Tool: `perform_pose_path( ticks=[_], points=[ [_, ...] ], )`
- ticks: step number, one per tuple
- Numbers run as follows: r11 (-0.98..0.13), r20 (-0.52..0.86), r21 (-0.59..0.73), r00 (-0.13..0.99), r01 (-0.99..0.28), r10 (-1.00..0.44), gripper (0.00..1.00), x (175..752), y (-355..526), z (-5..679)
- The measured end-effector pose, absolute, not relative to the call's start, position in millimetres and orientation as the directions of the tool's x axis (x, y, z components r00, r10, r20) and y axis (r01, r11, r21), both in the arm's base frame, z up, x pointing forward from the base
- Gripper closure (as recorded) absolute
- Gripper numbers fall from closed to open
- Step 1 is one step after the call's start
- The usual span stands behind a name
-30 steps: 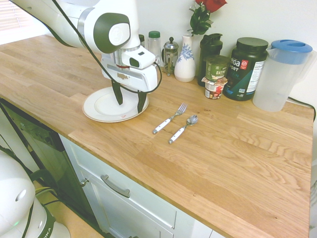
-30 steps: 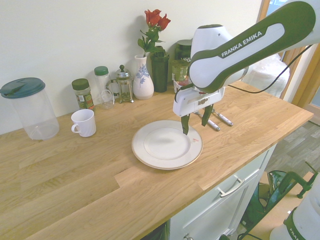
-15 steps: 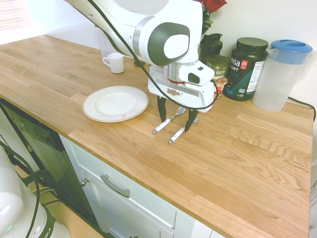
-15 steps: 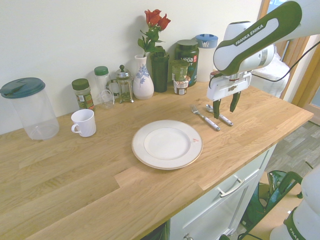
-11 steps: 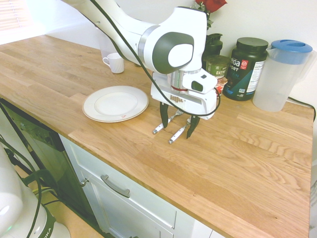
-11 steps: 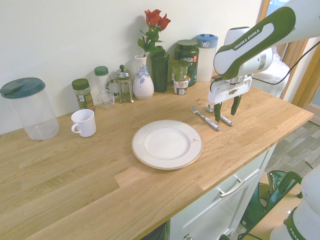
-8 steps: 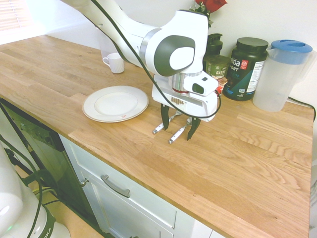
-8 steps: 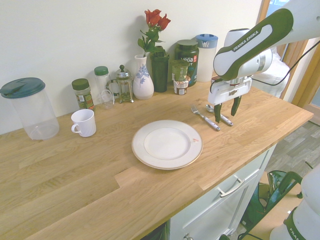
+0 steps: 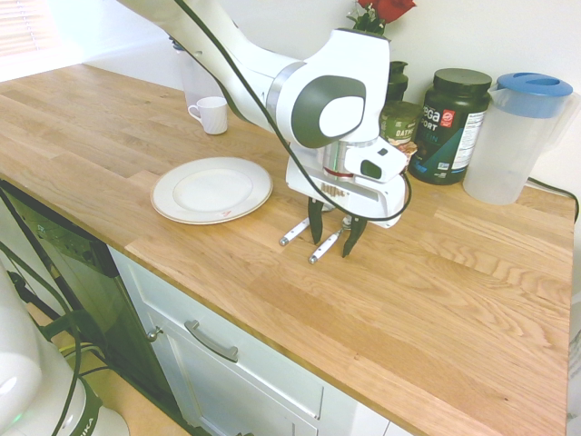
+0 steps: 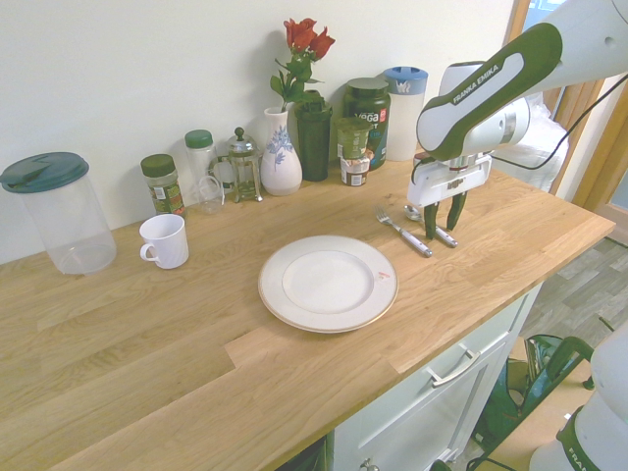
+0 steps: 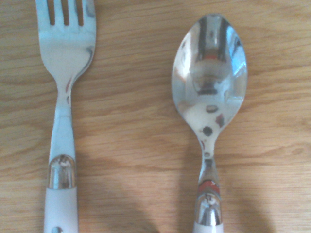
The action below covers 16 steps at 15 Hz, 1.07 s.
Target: Put the spoon into the plate
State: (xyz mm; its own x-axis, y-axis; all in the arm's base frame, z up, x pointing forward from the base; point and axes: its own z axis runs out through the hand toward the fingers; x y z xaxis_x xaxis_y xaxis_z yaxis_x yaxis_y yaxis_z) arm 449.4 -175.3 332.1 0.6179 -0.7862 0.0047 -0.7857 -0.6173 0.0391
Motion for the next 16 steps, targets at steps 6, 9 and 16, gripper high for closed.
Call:
perform_pose_path(
  ticks=[6, 9, 16],
  points=[
    [-0.619, 0.002, 0.031, 0.619, -0.785, -0.785, 1.00, 453.5, -173.5, 332.2],
    [-0.620, 0.002, 0.029, 0.620, -0.784, -0.785, 1.00, 454.5, -172.3, 332.8],
    [-0.616, 0.013, 0.001, 0.616, -0.788, -0.788, 1.00, 467.3, -169.7, 346.7]
  ],
)
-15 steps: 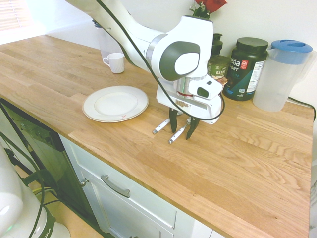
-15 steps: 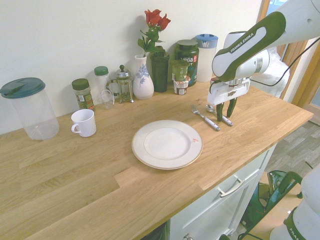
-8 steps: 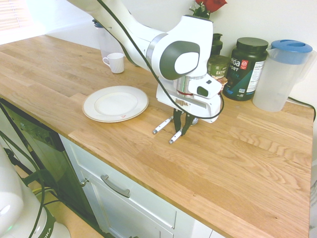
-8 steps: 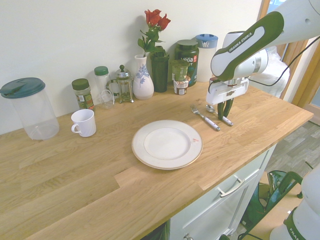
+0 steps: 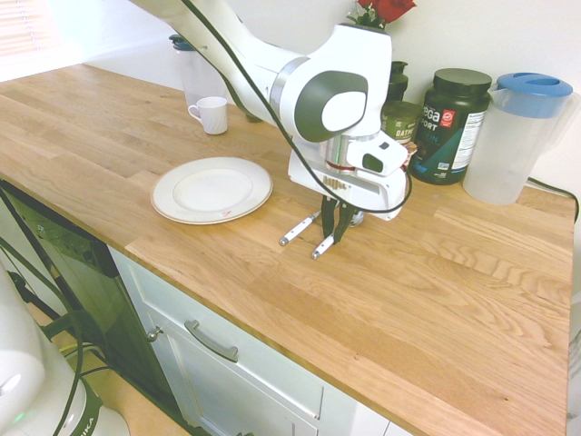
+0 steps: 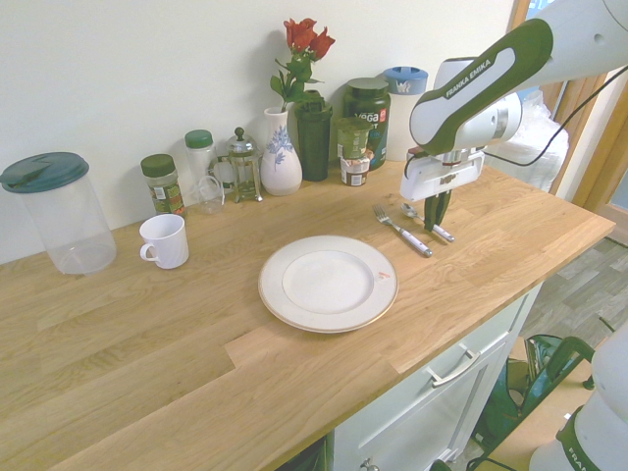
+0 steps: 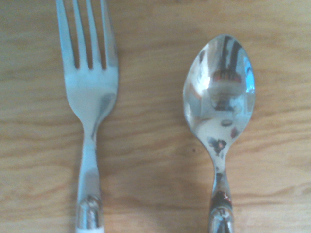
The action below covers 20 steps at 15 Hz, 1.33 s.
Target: Put the spoon into the plate
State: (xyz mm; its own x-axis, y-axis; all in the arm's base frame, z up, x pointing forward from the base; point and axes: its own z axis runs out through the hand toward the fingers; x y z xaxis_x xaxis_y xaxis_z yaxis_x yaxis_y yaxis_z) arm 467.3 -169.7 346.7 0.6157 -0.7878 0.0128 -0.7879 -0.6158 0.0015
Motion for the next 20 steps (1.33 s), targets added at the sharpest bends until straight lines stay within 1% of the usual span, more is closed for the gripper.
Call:
perform_pose_path(
  ticks=[4, 6, 8, 10, 13, 16, 20],
  points=[
    [-0.640, 0.033, -0.052, 0.639, -0.767, -0.768, 1.00, 485.0, -147.1, 413.2],
    [-0.679, 0.045, -0.066, 0.677, -0.731, -0.734, 1.00, 480.5, -112.4, 444.0],
    [-0.721, 0.050, -0.063, 0.720, -0.690, -0.693, 1.00, 471.4, -65.5, 460.8],
    [-0.752, 0.051, -0.046, 0.750, -0.658, -0.660, 1.00, 462.2, -15.7, 456.1],
    [-0.785, 0.045, -0.022, 0.784, -0.619, -0.619, 1.00, 449.1, 39.9, 428.9],
    [-0.810, 0.048, -0.036, 0.809, -0.585, -0.586, 1.00, 434.3, 77.7, 399.2],
    [-0.815, 0.047, -0.028, 0.814, -0.579, -0.579, 1.00, 420.4, 114.2, 376.8]
  ],
)
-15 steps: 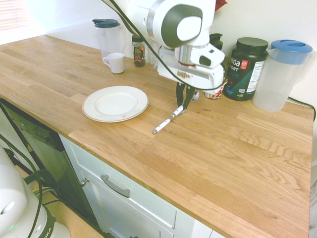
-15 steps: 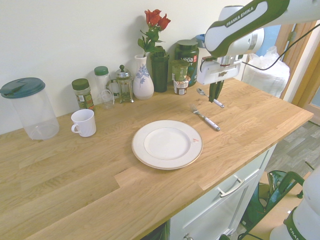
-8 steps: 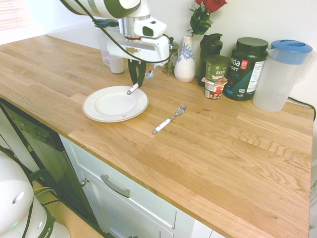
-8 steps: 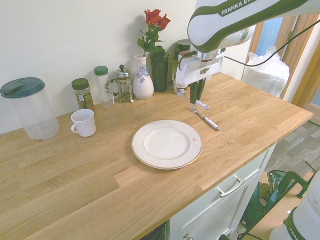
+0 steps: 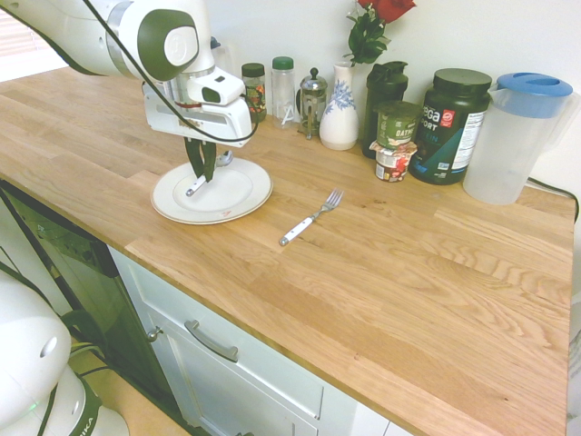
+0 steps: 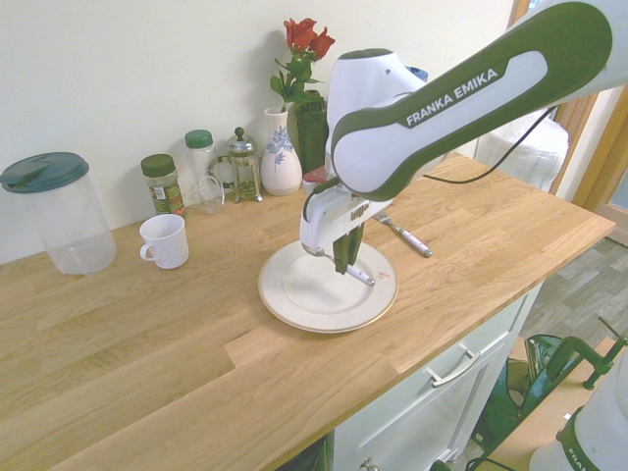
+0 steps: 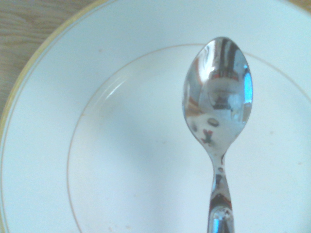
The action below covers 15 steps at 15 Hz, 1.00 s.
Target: Put the spoon into the plate
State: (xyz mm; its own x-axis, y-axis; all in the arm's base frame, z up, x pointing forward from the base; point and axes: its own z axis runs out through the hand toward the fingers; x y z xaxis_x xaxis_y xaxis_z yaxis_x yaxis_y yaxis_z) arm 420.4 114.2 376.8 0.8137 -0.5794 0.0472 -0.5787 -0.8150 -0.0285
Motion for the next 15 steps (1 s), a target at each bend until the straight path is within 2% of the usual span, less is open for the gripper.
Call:
perform_pose_path(
  ticks=[9, 10, 15],
  points=[
    [-0.808, 0.021, 0.004, 0.807, -0.590, -0.590, 1.00, 423.1, 131.6, 342.6],
    [-0.808, 0.023, 0.003, 0.808, -0.589, -0.588, 0.00, 424.8, 132.3, 343.0],
    [-0.817, 0.031, 0.011, 0.817, -0.576, -0.576, 0.00, 426.4, 133.9, 342.4]
  ],
)
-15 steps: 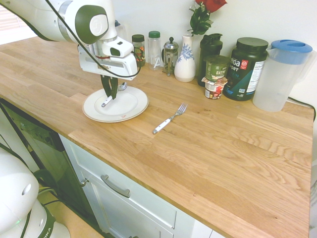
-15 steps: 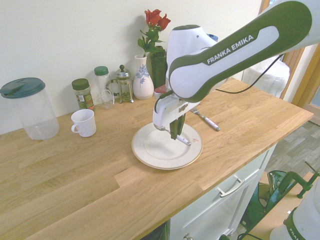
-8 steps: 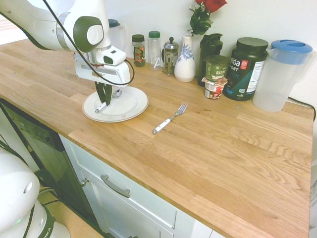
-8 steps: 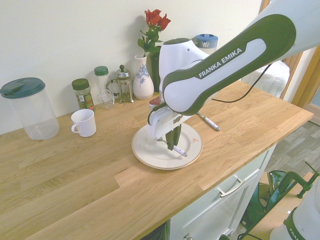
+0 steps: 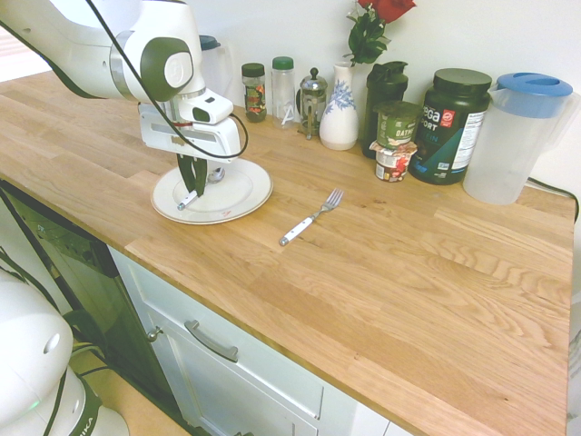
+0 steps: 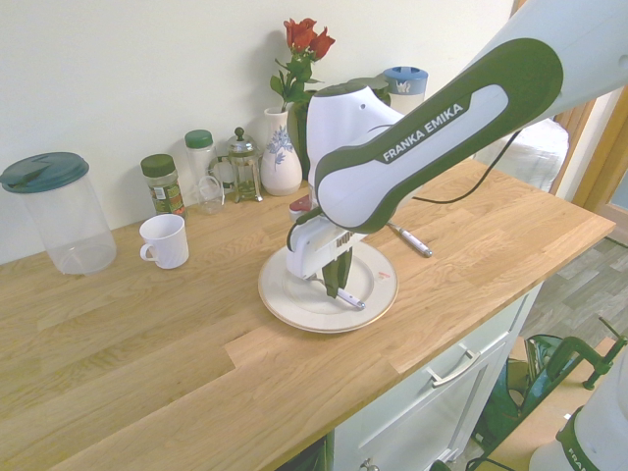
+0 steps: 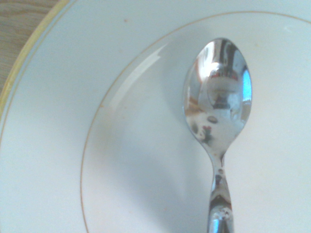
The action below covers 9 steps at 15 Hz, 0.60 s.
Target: Put the spoon into the plate
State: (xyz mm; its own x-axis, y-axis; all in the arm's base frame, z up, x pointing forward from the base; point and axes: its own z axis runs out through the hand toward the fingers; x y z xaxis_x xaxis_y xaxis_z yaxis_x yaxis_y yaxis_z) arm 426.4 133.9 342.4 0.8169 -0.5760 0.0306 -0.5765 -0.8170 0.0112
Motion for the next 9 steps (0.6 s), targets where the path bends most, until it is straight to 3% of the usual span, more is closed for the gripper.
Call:
perform_pose_path(
  ticks=[9],
  points=[
    [-0.809, 0.052, -0.001, 0.808, -0.588, -0.587, 0.00, 434.5, 125.7, 358.1]
  ],
)
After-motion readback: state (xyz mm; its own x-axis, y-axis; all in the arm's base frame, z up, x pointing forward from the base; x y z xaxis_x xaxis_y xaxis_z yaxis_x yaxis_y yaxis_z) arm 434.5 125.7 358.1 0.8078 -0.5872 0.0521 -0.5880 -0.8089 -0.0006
